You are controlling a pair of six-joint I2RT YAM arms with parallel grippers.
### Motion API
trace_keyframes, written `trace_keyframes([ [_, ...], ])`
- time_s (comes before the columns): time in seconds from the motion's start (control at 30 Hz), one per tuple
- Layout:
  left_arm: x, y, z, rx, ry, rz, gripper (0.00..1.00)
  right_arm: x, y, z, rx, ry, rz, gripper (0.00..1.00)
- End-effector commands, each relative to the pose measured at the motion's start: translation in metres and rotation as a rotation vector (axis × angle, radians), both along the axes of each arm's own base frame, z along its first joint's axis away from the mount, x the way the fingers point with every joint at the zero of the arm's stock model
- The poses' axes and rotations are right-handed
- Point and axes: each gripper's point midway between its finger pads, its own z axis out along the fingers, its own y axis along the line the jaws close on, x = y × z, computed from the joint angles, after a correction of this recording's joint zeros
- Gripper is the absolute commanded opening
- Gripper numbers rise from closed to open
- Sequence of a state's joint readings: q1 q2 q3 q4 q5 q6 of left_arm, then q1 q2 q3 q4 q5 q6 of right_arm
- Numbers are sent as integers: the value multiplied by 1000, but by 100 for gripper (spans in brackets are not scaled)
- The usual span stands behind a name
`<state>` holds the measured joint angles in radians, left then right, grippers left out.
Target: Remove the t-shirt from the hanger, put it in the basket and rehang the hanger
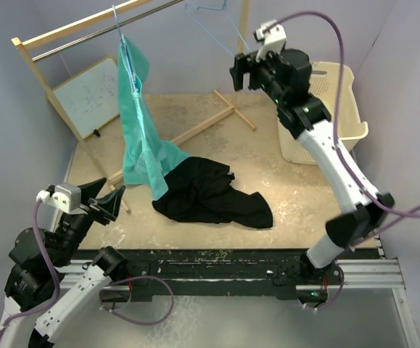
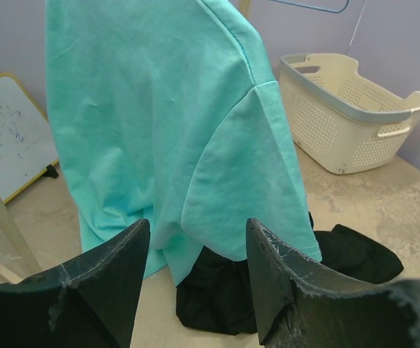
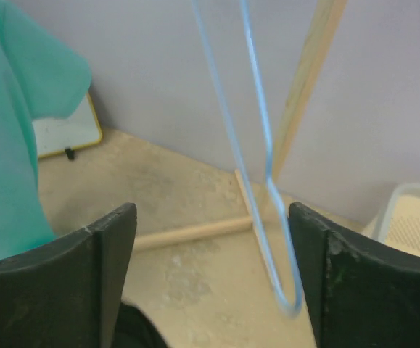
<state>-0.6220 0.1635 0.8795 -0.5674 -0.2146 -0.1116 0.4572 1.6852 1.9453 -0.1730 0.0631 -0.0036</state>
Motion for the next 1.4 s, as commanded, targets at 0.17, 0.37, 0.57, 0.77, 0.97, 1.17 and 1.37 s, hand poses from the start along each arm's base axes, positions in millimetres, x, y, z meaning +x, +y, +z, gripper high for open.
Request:
trace_keyframes([
  [0.17, 11, -6, -4, 2, 15, 8, 59, -124, -36, -5, 130, 11, 98, 100],
  [0.37, 14, -8, -7, -3, 20, 12, 59, -155, -8, -130, 228, 365, 155, 100],
  [0.57, 17, -7, -9, 1, 37, 29, 59, -184, 54, -251, 132, 594, 195, 100],
  [0.77, 17, -2, -9, -11, 34, 48, 58, -189, 83, -307, 45, 667, 268, 100],
  [0.97, 17, 0, -10, -19, 34, 63, 57, -189, 114, -323, 61, 705, 342, 100],
  [1.17, 20, -1, -11, -16, 28, 63, 57, -193, 158, -338, 79, 714, 402, 100],
  [1.37, 20, -1, -12, -17, 30, 65, 57, -207, 196, -375, -66, 743, 391, 100],
])
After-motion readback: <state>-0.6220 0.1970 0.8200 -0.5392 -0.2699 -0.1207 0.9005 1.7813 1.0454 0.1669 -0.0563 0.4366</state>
